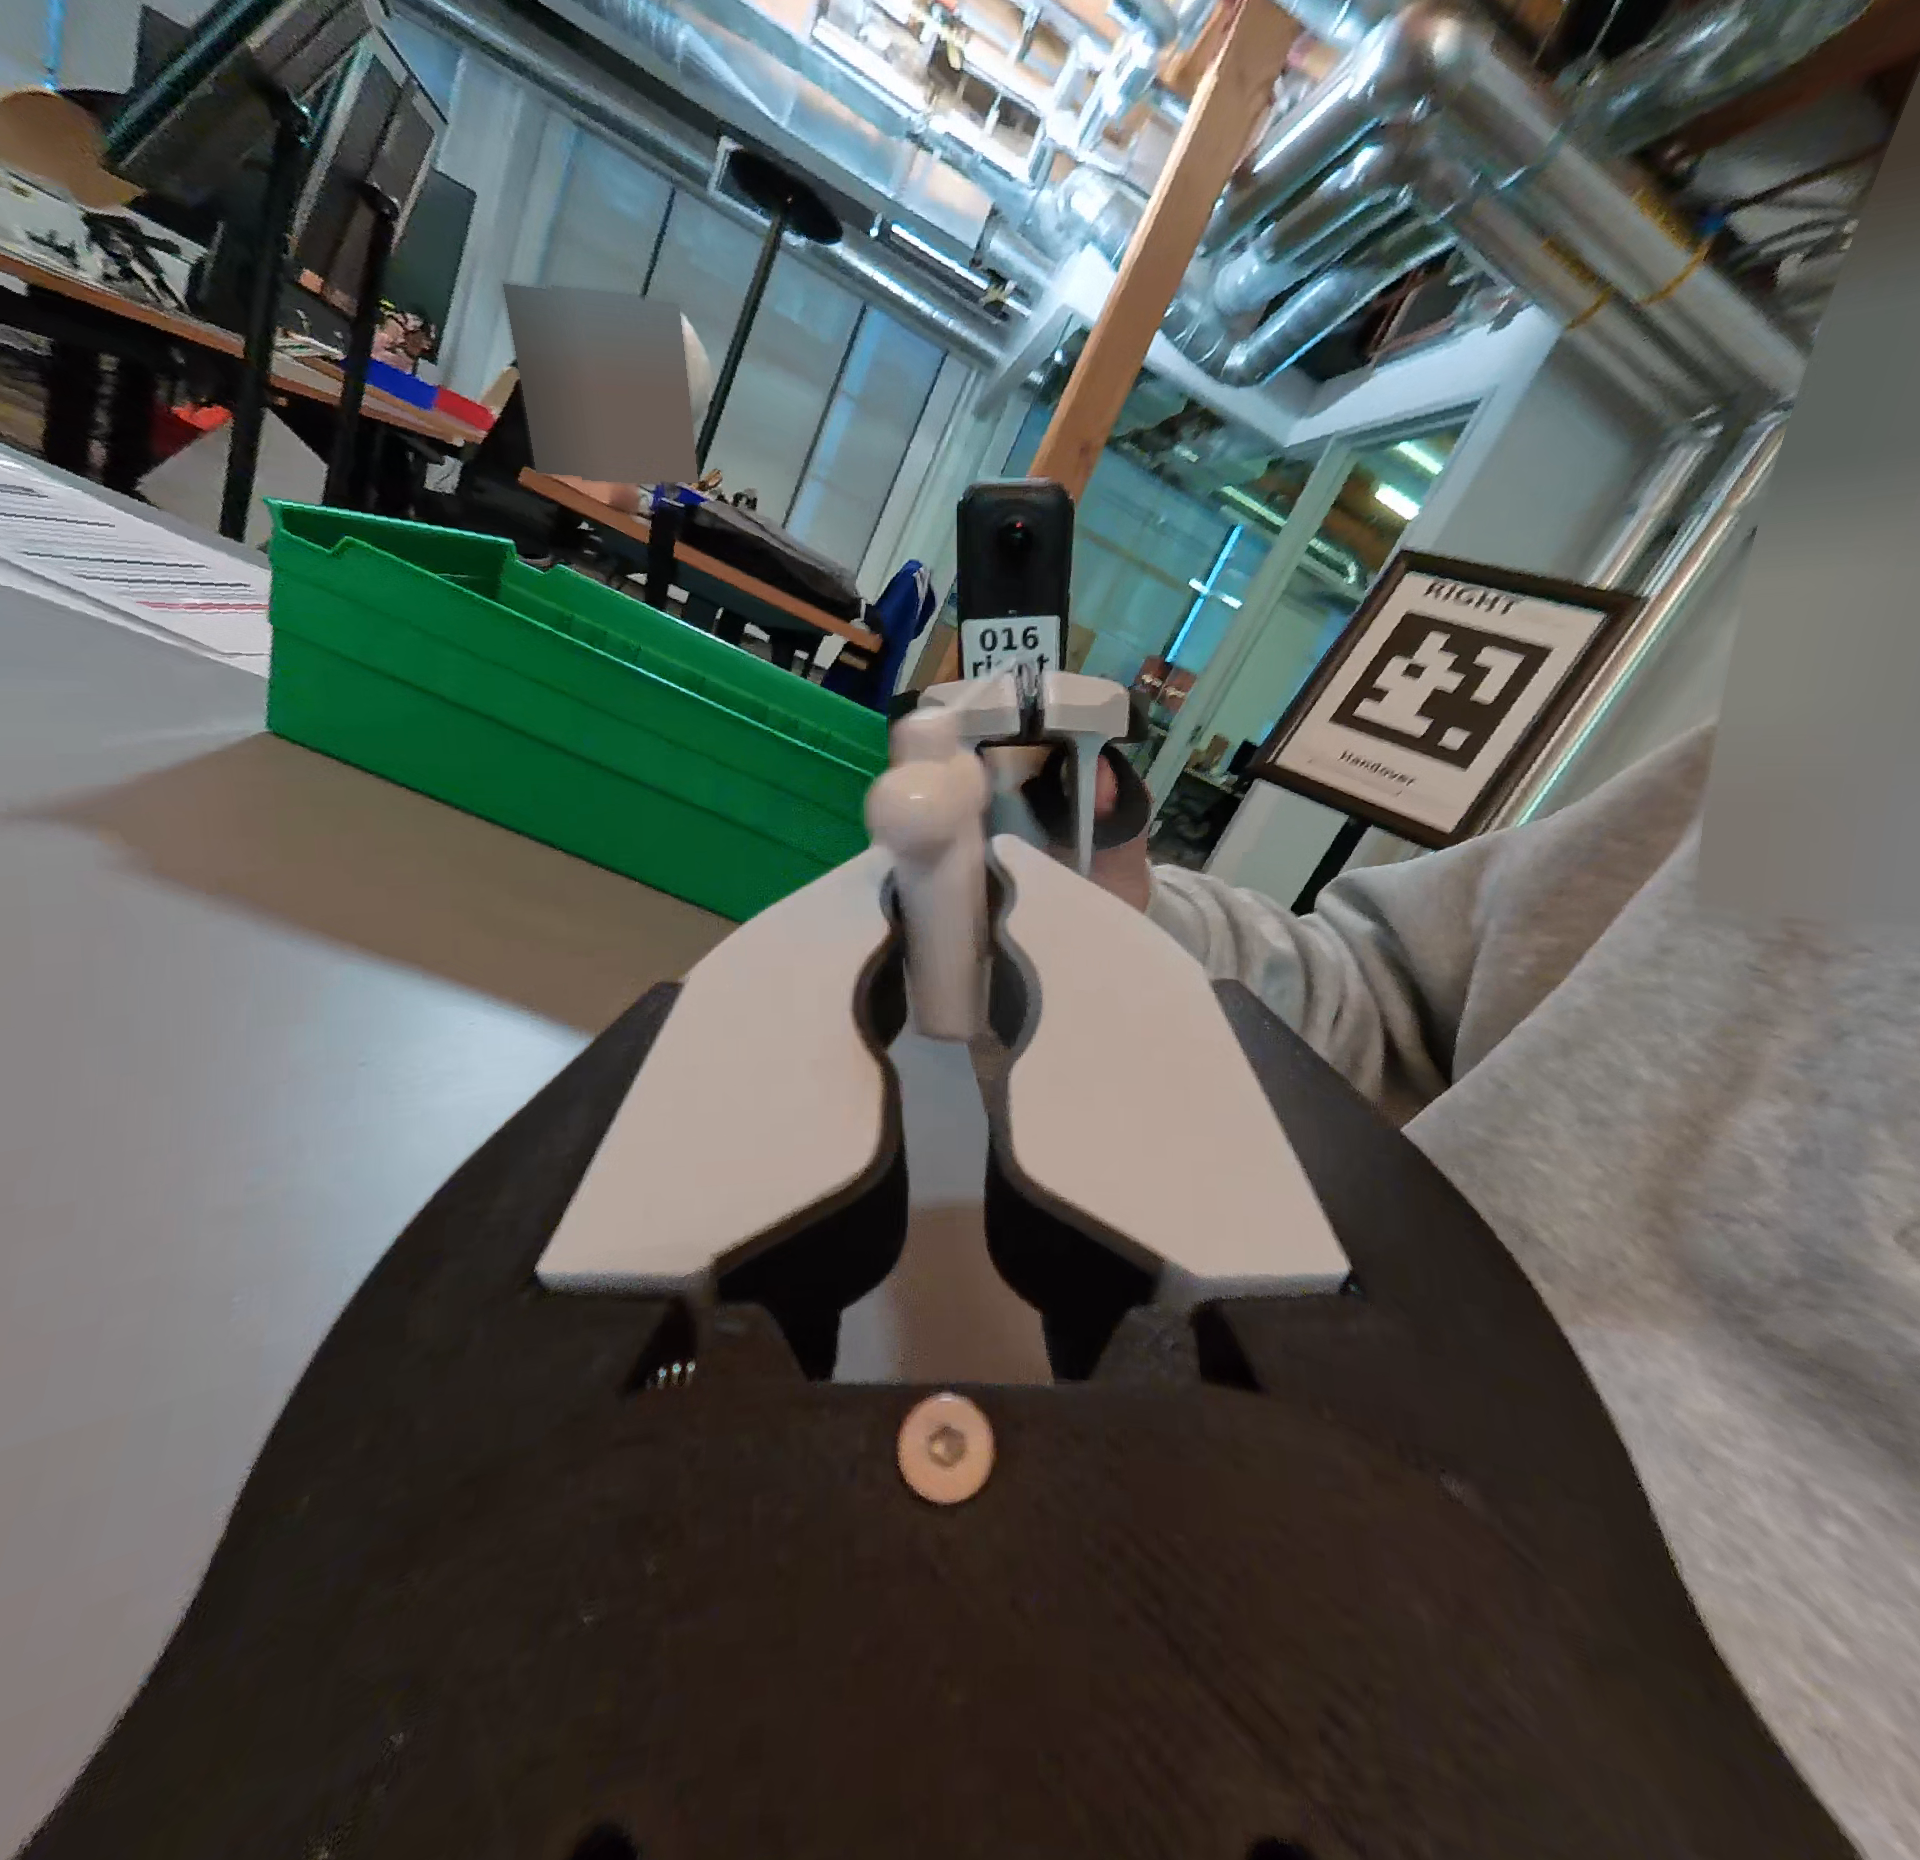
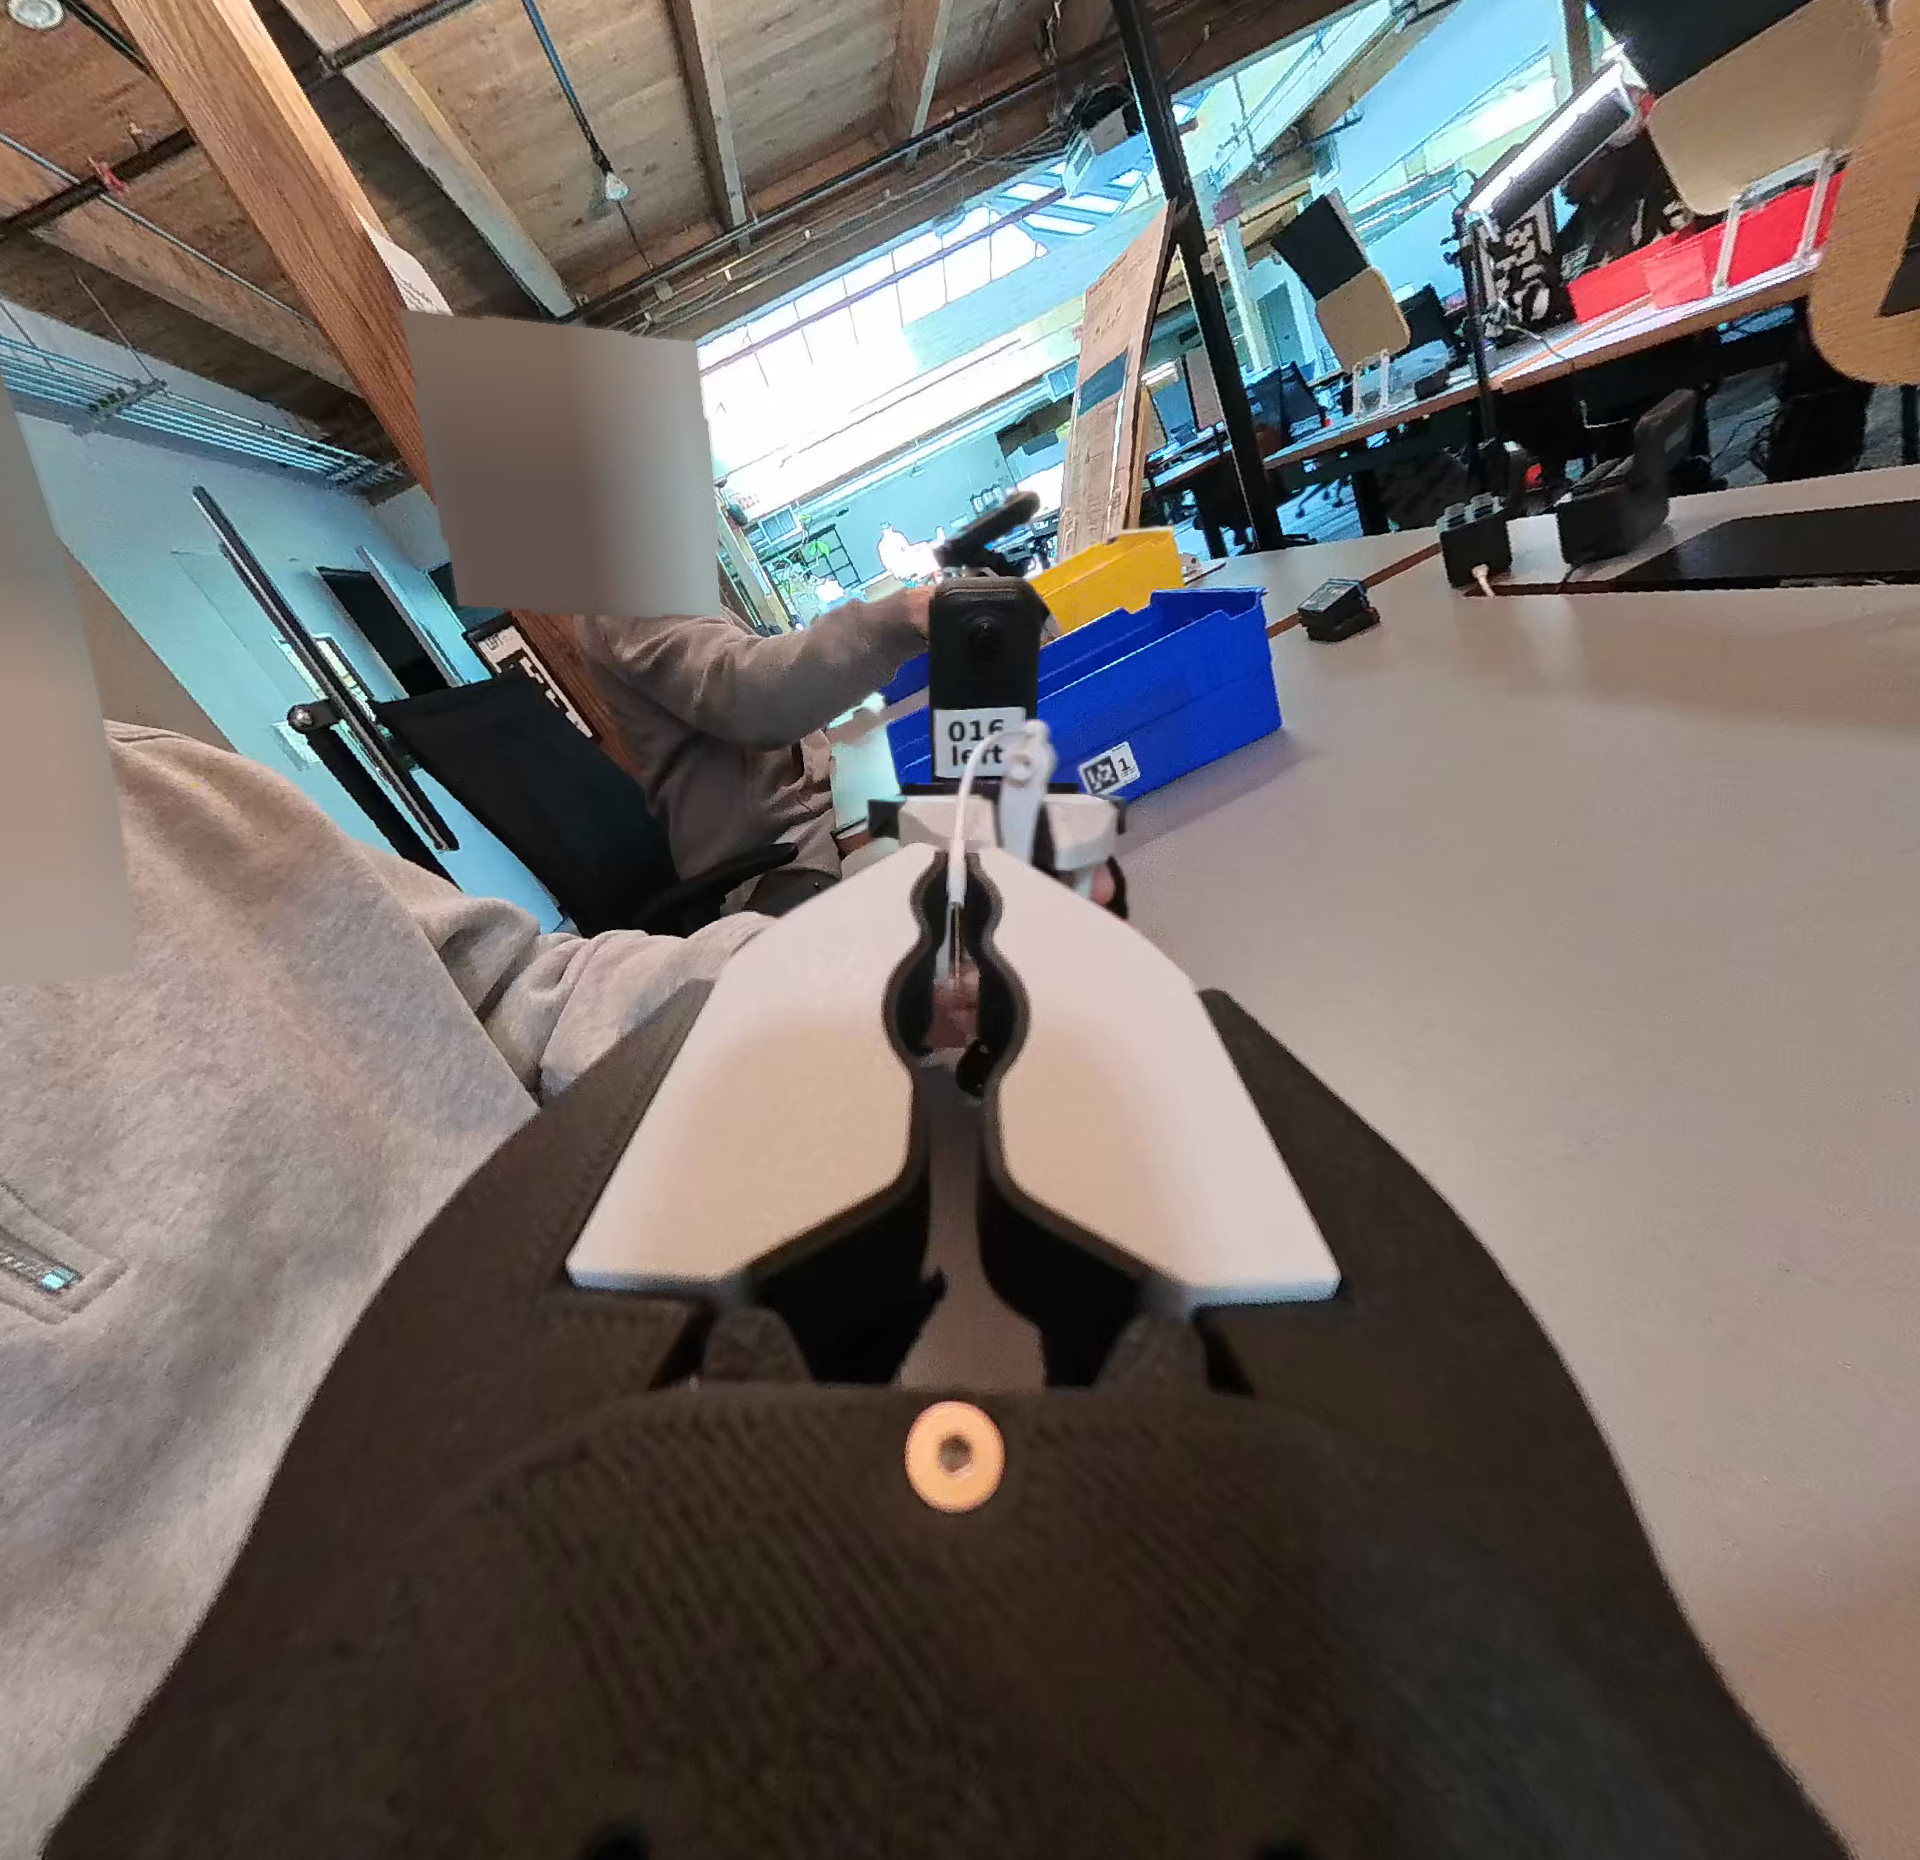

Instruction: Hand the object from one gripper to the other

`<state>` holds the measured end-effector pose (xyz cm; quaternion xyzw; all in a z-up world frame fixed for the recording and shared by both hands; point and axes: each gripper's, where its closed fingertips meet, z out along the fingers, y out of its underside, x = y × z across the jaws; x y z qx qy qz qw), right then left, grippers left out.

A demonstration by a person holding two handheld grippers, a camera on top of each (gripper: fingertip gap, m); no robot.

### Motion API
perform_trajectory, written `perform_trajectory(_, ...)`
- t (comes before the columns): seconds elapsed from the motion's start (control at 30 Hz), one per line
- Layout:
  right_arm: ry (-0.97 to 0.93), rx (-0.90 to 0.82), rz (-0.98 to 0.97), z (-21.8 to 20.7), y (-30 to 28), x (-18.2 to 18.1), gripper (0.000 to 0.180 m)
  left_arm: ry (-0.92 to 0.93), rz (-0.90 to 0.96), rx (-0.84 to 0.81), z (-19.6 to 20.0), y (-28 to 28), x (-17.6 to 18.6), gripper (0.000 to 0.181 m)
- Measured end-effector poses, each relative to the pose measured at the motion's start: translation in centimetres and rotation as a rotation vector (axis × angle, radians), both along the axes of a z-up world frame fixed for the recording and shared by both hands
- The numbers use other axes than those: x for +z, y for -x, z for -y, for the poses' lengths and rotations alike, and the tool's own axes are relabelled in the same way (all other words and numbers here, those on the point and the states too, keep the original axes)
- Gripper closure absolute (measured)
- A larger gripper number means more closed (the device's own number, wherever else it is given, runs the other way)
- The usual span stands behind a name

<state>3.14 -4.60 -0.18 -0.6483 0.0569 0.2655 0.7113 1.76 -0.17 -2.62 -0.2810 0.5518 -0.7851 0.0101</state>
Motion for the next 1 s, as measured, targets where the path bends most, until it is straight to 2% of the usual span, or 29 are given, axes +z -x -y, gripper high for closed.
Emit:
perform_trajectory(0.3,0.0,-0.072,-0.009,0.0,-1.5,-0.7,0.174,0.045,-0.042,0.022,-0.6,-0.5,0.1,0.171)
perform_trajectory(0.43,-0.07,-0.268,0.053,0.2,-4.0,-0.2,0.115,0.105,-0.09,0.08,-1.7,-1.4,0.0,0.171)
perform_trajectory(0.5,-0.089,-0.366,0.135,0.5,-4.8,0.1,0.101,0.154,-0.125,0.108,-2.4,-1.9,0.0,0.171)
perform_trajectory(0.67,-0.102,-0.485,0.459,0.8,-3.8,1.1,0.097,0.218,-0.193,0.147,-3.1,-2.6,-0.4,0.171)
perform_trajectory(0.77,-0.093,-0.476,0.7,-0.3,-1.8,0.7,0.089,0.23,-0.253,0.082,-2.3,-2.4,-0.6,0.171)
perform_trajectory(0.87,-0.025,-0.422,0.888,-2.0,0.0,-1.3,0.073,0.214,-0.307,-0.001,-0.8,-1.9,-0.9,0.171)
perform_trajectory(1.0,0.068,-0.393,1.094,-3.0,0.9,-3.4,0.074,0.219,-0.357,-0.084,1.1,-1.3,-1.2,0.171)
